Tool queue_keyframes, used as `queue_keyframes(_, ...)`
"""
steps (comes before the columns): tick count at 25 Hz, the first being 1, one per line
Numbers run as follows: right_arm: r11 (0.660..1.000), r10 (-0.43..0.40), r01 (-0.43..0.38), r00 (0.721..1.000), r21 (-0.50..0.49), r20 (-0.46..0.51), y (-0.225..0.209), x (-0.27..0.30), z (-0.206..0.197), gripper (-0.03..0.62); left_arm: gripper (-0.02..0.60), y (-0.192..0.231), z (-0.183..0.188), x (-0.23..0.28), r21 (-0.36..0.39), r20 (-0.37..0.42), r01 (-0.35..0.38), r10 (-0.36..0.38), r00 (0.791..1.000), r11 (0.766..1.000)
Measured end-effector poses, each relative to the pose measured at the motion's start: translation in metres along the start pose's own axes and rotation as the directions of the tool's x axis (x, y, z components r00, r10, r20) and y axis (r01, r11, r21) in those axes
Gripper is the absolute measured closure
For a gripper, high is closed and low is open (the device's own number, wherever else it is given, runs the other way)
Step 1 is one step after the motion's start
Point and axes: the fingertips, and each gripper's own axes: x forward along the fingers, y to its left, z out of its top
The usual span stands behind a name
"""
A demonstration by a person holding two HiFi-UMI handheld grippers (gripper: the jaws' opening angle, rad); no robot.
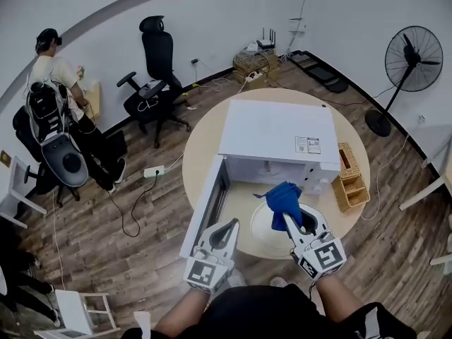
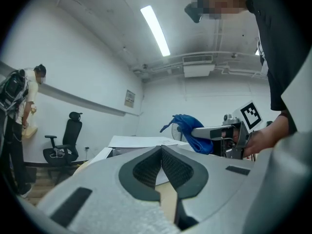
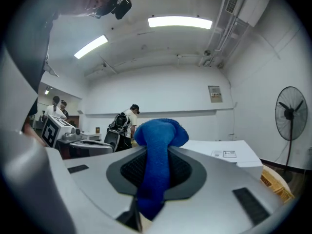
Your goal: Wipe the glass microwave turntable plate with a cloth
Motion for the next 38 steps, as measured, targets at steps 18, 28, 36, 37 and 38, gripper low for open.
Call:
queue_keyframes(18,0.997,-0.069,0.074,0.983,0.025,-0.17,-0.025,0.018,-0.073,0.522,0.575,0.01,-0.041,0.046,-0.057,-0.068,0.072,-0.075,0.995,0.996)
queue_keyframes(28,0.998,-0.021,0.037,0.958,0.05,-0.287,-0.037,0.039,-0.134,0.52,0.575,0.017,-0.058,0.058,-0.132,-0.106,0.016,-0.03,0.994,0.991)
queue_keyframes(36,0.998,0.038,-0.013,0.896,0.059,-0.443,-0.027,0.046,-0.202,0.52,0.575,0.022,-0.087,0.066,-0.103,-0.137,-0.013,-0.002,0.991,0.995)
queue_keyframes(37,0.998,0.042,-0.017,0.885,0.058,-0.463,-0.026,0.047,-0.212,0.52,0.575,0.023,-0.09,0.067,-0.106,-0.142,-0.014,-0.001,0.99,0.994)
queue_keyframes(38,0.998,0.046,-0.022,0.875,0.056,-0.481,-0.025,0.047,-0.22,0.52,0.575,0.024,-0.094,0.067,-0.111,-0.147,-0.018,0.001,0.989,0.994)
